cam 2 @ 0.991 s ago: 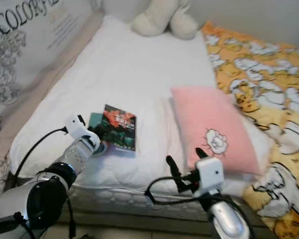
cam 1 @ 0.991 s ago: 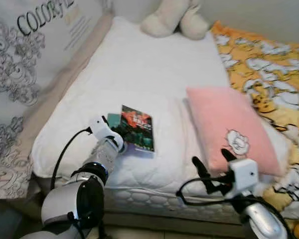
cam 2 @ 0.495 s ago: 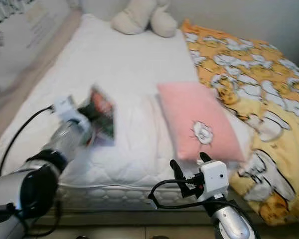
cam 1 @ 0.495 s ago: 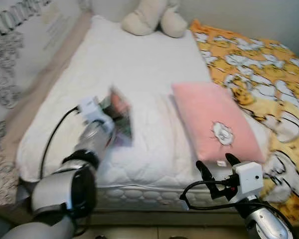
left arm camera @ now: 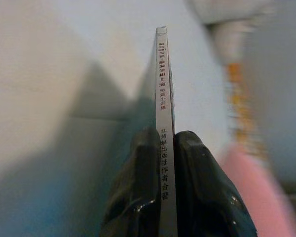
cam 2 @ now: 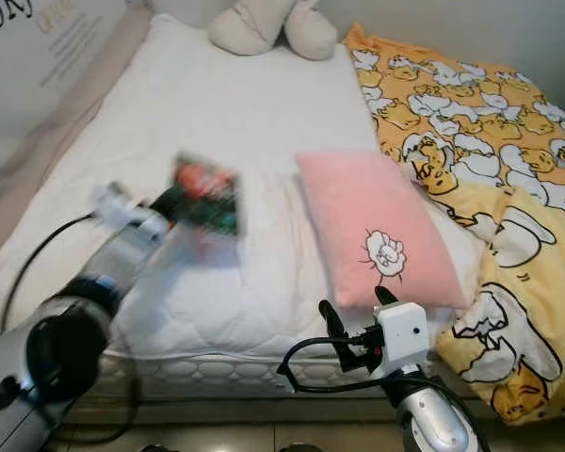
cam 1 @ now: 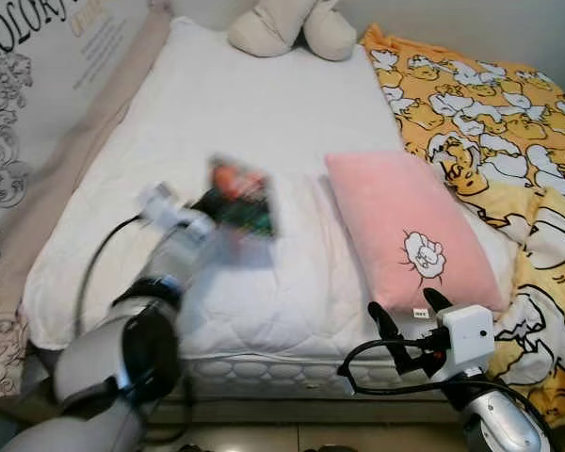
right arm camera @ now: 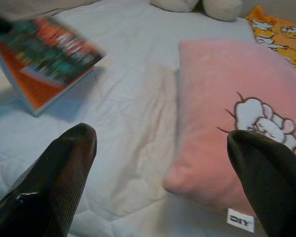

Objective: Clean up the room

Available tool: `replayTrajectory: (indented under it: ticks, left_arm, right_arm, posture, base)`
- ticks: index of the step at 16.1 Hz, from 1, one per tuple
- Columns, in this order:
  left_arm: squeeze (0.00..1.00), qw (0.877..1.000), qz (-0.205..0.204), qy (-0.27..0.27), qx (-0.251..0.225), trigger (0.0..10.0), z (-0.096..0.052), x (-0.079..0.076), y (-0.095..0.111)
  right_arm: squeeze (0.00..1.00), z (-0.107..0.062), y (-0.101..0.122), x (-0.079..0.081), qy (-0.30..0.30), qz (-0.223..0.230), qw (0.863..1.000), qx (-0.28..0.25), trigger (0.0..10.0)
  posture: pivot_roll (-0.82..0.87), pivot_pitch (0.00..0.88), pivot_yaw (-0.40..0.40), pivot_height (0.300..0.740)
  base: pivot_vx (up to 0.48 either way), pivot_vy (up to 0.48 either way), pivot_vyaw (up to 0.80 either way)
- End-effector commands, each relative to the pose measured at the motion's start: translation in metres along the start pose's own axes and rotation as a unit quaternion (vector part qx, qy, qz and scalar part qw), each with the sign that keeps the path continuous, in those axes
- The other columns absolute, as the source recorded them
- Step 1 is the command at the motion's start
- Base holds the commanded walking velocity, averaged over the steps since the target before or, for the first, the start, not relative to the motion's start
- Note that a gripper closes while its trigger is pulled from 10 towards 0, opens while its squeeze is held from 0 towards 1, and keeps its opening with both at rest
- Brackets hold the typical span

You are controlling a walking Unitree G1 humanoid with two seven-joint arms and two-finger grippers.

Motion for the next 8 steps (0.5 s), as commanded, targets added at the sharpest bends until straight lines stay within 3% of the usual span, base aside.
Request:
replayTrajectory:
  ticks: [1, 2, 3, 6, 8]
  left_arm:
    - [0.0, 0.999, 0.032, 0.015, 0.016, 10.0, -0.001, 0.004, -0.008]
    - [0.0, 0.993, 0.088, 0.076, -0.003, 10.0, -0.006, 0.028, 0.001]
    - [0.0, 0.99, 0.102, 0.093, -0.005, 10.0, -0.008, 0.034, 0.003]
    - [0.0, 0.963, 0.248, 0.108, 0.021, 10.0, -0.011, 0.044, 0.003]
    - [0.0, 0.95, 0.294, 0.104, 0.012, 10.0, -0.01, 0.041, 0.015]
  right_arm:
    - [0.0, 0.001, -0.002, 0.001, 0.005, 0.003, 1.0, 0.006, 10.0]
    - [0.0, 0.001, -0.003, 0.001, 0.006, 0.002, 1.0, 0.007, 10.0]
    - [0.0, 0.001, -0.003, 0.0, 0.006, 0.001, 1.0, 0.007, 10.0]
    - [0.0, 0.0, -0.004, -0.001, 0.003, 0.001, 1.0, 0.009, 10.0]
    - [0.0, 0.001, -0.004, -0.001, 0.001, 0.001, 1.0, 0.01, 10.0]
  posture:
    - [-0.21, 0.0, -0.094, 0.74]
    - [-0.22, 0.0, -0.093, 0.74]
    - [-0.22, 0.0, -0.094, 0.74]
    - [-0.22, 0.0, -0.086, 0.74]
    - [-0.22, 0.0, -0.087, 0.74]
  base:
    - [0.0, 0.0, 0.0]
    - [0.0, 0.0, 0.0]
    - [0.0, 0.0, 0.0]
    - [0.0, 0.0, 0.0]
    - [0.0, 0.0, 0.0]
Point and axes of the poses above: a point about 5 cm out from each wrist's last joint towards the gripper, its own z axis pointing out of the wrist towards the gripper, its own y axis along the axis of the wrist's last joint, x = y × z, the point moved 2 cm from there along z, pointing out of the wrist towards the gripper, and after that the axes turned 12 degrees about -z, right-handed, at the moved point
